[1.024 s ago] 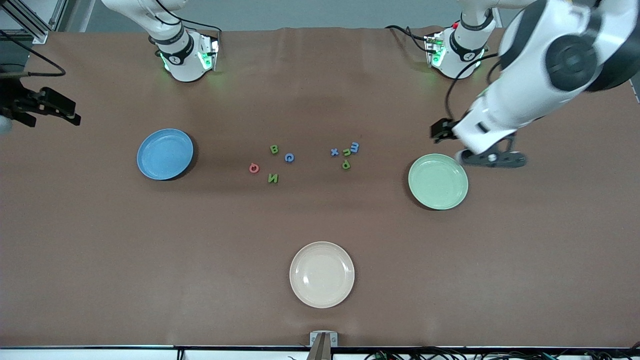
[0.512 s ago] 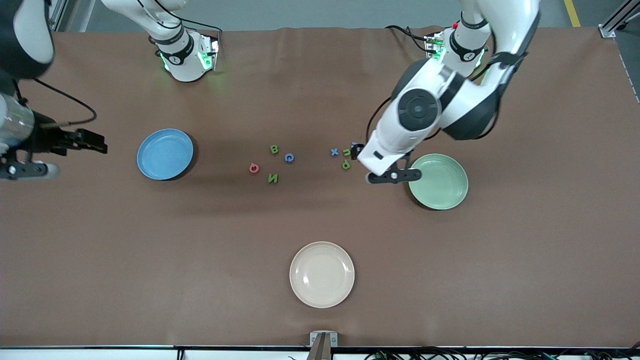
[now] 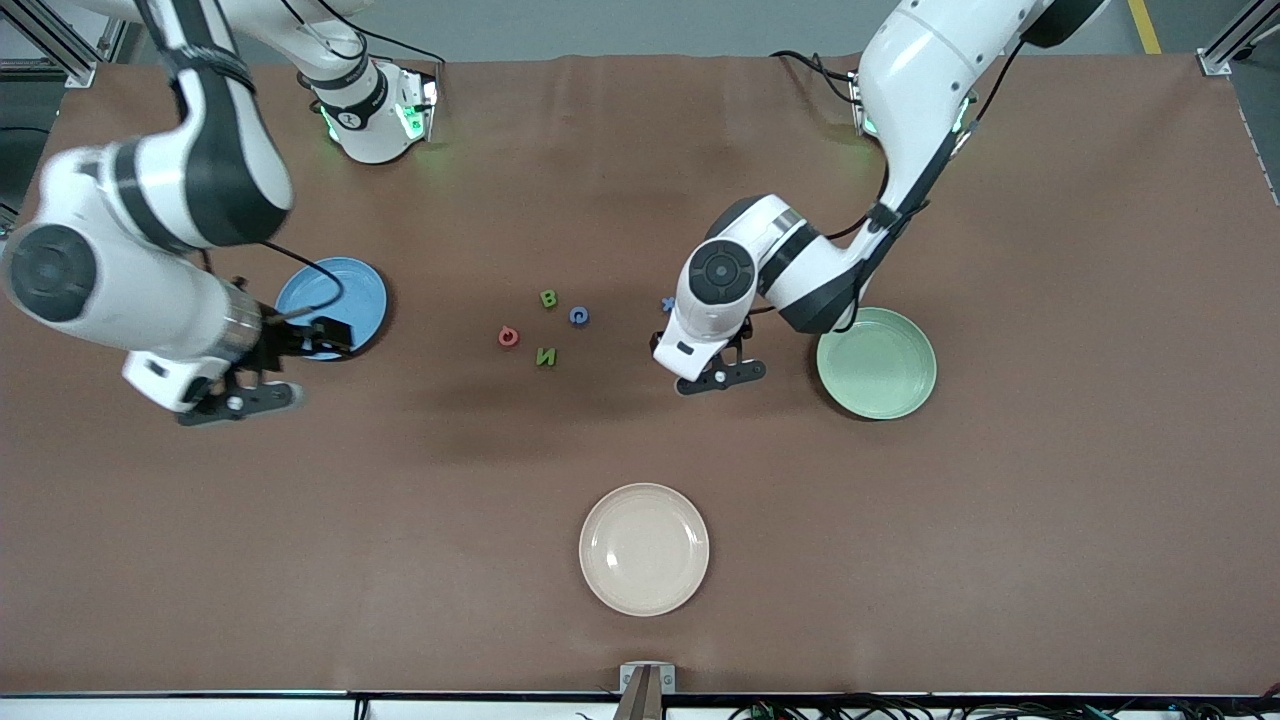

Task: Sort uppercase to blue plate, lowercase to green plate
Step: 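Lower the right gripper to the pink q while the left gripper nears green p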

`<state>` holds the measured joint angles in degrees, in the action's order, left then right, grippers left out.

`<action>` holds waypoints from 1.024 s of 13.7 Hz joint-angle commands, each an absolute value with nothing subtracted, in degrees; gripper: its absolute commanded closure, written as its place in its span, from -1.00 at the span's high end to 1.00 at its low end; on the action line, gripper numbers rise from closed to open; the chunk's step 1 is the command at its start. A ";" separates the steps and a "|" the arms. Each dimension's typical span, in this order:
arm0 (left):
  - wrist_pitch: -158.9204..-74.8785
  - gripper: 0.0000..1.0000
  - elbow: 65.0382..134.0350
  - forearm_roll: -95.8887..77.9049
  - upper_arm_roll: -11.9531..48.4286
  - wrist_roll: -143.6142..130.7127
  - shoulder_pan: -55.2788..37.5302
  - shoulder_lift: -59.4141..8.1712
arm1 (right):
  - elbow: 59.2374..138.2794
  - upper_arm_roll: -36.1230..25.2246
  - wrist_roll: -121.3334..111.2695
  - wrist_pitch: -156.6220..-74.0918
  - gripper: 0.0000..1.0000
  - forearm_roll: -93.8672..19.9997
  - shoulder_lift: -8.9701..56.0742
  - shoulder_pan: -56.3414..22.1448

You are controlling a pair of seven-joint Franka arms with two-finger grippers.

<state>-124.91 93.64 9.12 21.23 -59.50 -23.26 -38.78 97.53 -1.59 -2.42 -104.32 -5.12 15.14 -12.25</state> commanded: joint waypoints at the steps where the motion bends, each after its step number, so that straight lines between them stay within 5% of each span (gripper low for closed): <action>1: -129.88 0.99 95.96 12.99 20.83 -63.45 -24.61 -40.25 | 104.66 -2.02 -2.37 -110.56 1.00 -6.50 14.24 -14.58; 9: -135.70 0.97 103.27 13.27 20.92 -66.18 -24.52 -39.29 | 117.67 -1.93 -1.06 -126.46 0.97 -6.77 13.89 -20.39; 14: -135.70 0.51 104.59 13.27 21.18 -66.71 -24.87 -38.59 | 125.06 -1.93 4.02 -143.07 0.94 -6.77 17.57 -24.86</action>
